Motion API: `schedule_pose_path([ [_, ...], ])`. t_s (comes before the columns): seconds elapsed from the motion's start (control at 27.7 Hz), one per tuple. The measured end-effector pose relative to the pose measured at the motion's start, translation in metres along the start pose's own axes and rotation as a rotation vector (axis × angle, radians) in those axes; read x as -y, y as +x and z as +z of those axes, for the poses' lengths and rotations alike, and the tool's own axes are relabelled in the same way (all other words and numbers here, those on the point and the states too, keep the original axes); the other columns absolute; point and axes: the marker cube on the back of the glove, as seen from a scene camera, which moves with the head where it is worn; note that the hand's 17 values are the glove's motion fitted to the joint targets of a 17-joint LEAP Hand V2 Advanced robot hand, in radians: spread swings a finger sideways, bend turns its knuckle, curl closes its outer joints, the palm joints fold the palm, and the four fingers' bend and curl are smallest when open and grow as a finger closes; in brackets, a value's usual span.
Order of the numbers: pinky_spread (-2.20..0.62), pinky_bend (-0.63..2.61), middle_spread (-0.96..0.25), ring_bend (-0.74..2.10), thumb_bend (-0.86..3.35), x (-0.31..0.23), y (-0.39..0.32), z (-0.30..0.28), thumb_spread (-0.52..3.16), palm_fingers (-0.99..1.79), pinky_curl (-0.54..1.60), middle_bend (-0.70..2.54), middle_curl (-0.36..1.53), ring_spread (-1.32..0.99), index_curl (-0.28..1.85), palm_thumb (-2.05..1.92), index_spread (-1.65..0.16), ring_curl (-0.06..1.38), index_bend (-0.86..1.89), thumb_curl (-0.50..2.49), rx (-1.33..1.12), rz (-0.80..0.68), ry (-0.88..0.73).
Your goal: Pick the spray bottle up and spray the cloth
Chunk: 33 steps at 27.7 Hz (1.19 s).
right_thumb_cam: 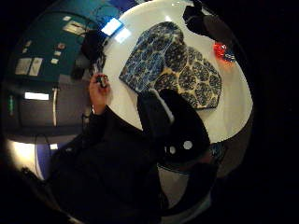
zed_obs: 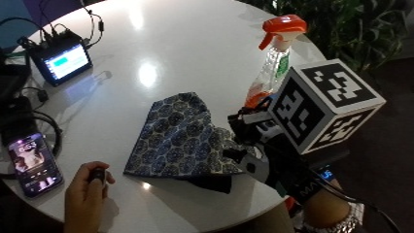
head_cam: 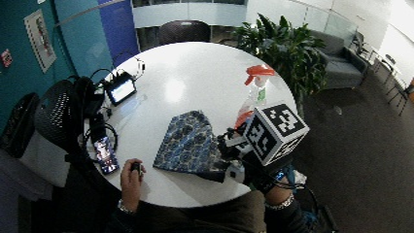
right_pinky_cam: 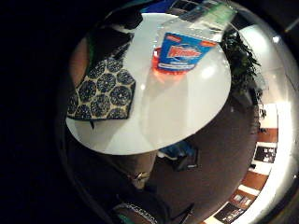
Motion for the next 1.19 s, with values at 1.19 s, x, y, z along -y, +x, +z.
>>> schedule_pose_path([
  [1.19, 0.17, 0.18, -0.04, 0.53, 0.09, 0.089, 0.093, -0.012, 1.27, 0.86, 0.29, 0.22, 0.35, -0.07, 0.26, 0.57, -0.25, 0.36, 0.12, 0.23, 0.1, 0.545, 0.44],
])
